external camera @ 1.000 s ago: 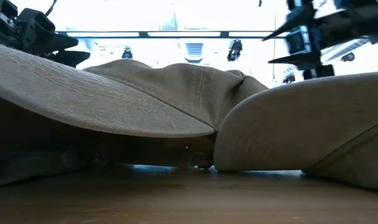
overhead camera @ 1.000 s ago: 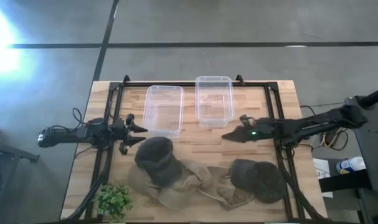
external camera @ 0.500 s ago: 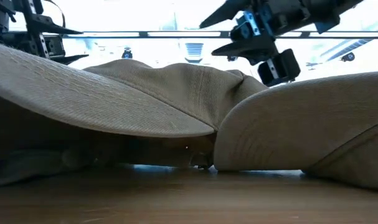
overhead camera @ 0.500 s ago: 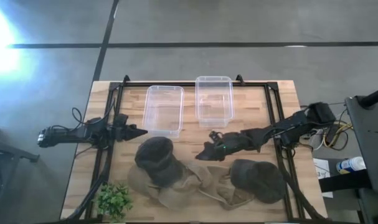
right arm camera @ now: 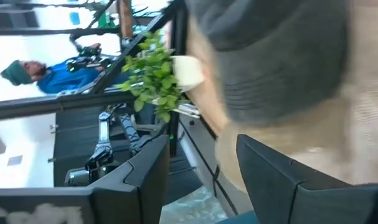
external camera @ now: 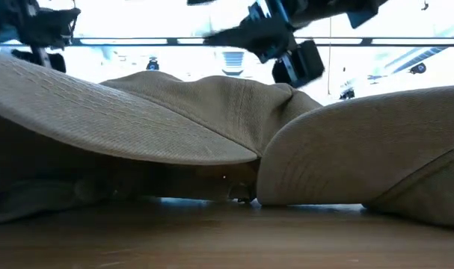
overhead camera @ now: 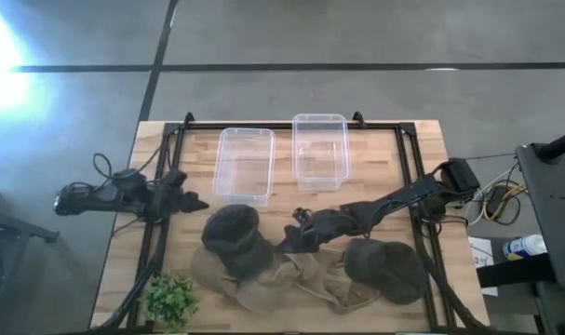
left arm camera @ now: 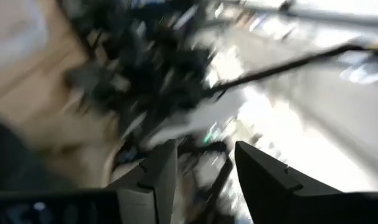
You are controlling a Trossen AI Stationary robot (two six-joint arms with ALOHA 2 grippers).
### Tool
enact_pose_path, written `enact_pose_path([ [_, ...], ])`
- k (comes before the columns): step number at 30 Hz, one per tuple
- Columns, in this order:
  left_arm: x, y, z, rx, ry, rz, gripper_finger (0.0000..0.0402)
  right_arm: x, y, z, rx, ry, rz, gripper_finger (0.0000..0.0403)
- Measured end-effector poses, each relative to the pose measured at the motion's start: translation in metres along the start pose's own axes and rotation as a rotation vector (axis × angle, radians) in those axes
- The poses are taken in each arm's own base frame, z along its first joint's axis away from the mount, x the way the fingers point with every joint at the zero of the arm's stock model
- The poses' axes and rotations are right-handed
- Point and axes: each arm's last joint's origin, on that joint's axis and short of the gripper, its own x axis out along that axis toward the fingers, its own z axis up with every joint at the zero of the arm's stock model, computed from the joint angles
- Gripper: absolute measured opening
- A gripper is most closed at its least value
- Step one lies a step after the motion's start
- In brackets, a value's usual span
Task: Pick & Place hat
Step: Put the left gray cap into the left transparent bin
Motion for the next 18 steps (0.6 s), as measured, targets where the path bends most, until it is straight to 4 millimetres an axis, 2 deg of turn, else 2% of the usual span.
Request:
enact_pose_path([
  [3,0.001,-0.013,0.000,0.035,0.103,0.128,0.0137,0.001,0.009,-0.002,-0.043,0.003,0.008,0.0183],
  [6,0.002,-0.015,-0.004,0.048,0.221,0.323,0.0123,0.001,0.013,-0.005,-0.075,0.011,-0.012,0.0183],
  [9,0.007,-0.012,-0.009,0.042,0.336,0.488,0.0112,0.001,0.018,-0.013,-0.092,0.025,0.003,0.0183],
  [13,0.022,-0.006,-0.019,0.049,0.458,0.590,0.0096,0.005,0.020,-0.026,-0.106,0.001,0.009,0.0183],
  [18,0.043,0.009,-0.032,0.103,0.503,0.736,0.0067,0.020,0.022,-0.045,-0.117,-0.016,0.014,0.0183],
])
